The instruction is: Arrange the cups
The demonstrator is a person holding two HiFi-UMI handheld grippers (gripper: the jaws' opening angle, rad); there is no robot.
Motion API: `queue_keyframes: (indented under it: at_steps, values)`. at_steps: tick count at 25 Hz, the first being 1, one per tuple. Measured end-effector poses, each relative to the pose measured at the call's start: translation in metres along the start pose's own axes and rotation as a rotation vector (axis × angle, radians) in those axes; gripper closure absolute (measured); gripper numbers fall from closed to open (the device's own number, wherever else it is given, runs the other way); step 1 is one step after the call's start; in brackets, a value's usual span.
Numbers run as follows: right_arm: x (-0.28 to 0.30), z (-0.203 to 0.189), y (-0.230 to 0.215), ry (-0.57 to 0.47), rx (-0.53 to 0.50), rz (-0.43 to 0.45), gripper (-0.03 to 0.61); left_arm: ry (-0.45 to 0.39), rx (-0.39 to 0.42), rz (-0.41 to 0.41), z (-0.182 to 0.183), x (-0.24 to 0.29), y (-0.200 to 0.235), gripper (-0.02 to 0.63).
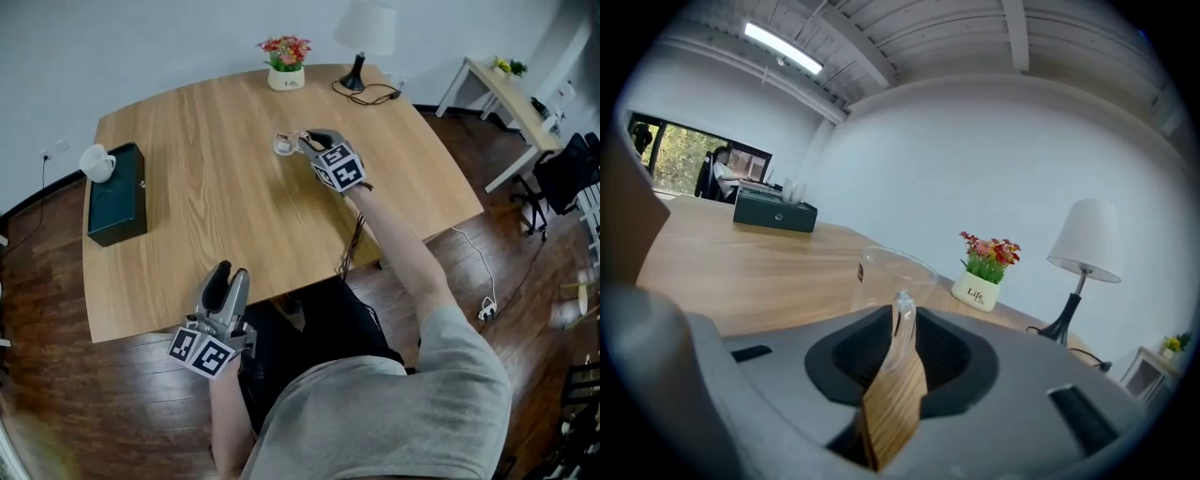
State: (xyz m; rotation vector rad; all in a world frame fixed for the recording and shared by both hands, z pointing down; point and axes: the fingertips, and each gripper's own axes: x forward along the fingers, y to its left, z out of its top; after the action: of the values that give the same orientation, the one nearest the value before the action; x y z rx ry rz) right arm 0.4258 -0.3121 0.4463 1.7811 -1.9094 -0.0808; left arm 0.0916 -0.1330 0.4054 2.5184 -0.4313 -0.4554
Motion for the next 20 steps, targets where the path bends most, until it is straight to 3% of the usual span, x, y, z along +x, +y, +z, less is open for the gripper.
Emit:
queue_keyframes:
  at_steps: [10,20]
  values:
    - [-0.006,0.027,0.038,-0.140,0.276,0.192,0.512,0.001,0.002,-0.002,-0.001,0.003,-0.002,0.437]
    - [0.000,0.080,0.122,-0.202,0.383,0.429,0.514,0.004,-0.008,-0.007,-0.004,0.006,-0.004,0.436]
